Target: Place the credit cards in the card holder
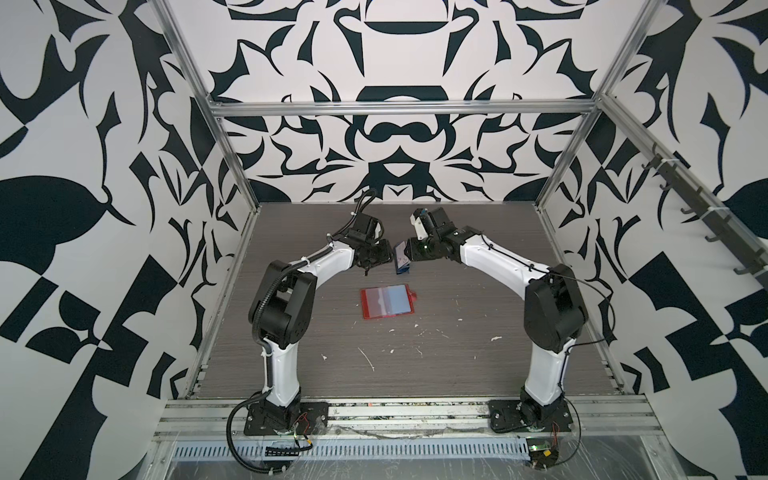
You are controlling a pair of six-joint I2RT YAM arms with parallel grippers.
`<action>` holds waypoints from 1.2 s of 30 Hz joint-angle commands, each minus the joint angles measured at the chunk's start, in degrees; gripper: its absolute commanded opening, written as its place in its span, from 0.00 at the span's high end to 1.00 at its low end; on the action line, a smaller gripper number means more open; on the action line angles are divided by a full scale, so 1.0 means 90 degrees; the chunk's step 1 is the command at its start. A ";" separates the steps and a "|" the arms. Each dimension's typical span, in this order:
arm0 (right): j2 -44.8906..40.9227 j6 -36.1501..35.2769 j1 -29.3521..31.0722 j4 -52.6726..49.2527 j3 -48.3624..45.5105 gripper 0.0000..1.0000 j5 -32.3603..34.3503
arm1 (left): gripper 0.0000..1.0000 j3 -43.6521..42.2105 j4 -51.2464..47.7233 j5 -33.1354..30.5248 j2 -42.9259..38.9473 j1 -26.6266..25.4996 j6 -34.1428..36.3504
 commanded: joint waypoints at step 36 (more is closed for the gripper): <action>0.2331 -0.0291 -0.0328 -0.1994 0.3096 0.52 -0.0780 | 0.69 0.1733 -0.0747 0.1423 0.2087 0.0343 -0.0268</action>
